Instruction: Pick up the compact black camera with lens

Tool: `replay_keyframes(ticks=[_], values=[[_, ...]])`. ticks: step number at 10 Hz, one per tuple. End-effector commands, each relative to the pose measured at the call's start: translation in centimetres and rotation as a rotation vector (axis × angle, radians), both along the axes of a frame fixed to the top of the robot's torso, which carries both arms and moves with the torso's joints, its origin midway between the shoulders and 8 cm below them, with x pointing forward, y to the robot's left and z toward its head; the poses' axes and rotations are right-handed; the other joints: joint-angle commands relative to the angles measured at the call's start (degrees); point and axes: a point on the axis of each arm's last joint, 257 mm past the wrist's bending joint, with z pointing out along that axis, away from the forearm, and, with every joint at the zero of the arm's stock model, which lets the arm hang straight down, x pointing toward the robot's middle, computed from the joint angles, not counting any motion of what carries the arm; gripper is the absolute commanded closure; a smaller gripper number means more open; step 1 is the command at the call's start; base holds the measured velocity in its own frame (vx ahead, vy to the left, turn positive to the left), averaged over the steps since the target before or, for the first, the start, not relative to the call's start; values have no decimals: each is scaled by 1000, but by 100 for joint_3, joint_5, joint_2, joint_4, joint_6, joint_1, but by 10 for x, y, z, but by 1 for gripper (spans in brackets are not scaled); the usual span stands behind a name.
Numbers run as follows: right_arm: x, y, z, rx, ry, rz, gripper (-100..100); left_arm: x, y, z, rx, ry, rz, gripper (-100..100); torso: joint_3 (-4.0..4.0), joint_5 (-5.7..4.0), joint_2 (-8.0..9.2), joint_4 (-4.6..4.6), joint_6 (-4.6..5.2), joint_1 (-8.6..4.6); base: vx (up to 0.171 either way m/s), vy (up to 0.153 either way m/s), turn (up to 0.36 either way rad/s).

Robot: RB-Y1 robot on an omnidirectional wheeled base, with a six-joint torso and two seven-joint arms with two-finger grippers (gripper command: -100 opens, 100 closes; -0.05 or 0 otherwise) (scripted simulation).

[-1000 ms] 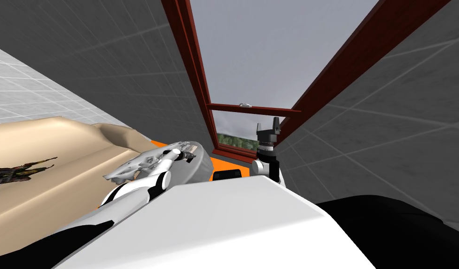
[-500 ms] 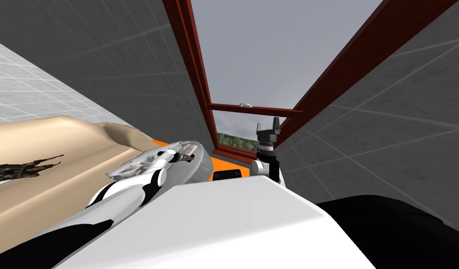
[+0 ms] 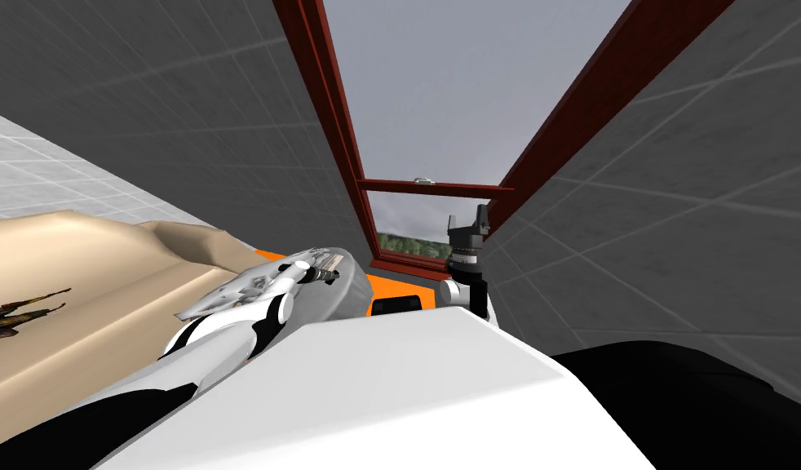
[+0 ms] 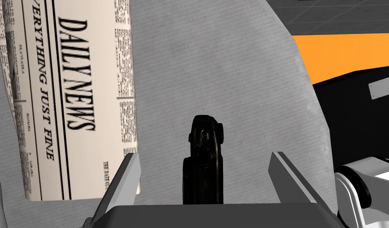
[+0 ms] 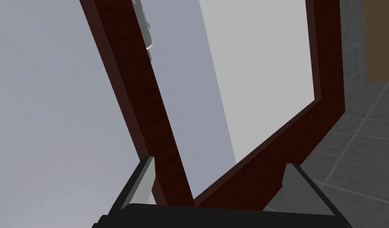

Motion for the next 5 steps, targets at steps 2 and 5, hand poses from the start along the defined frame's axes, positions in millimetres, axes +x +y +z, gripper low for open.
replay_keyframes(ticks=[2,5], values=[[0,0,0,0,0,0,0,5,-3,-6,1,1,62,-100,2,1,5,1,0,6,-107,119,-217],[0,0,0,0,0,0,0,9,-7,-11,1,0,108,-100,12,2,21,4,0,5,-122,94,-192]])
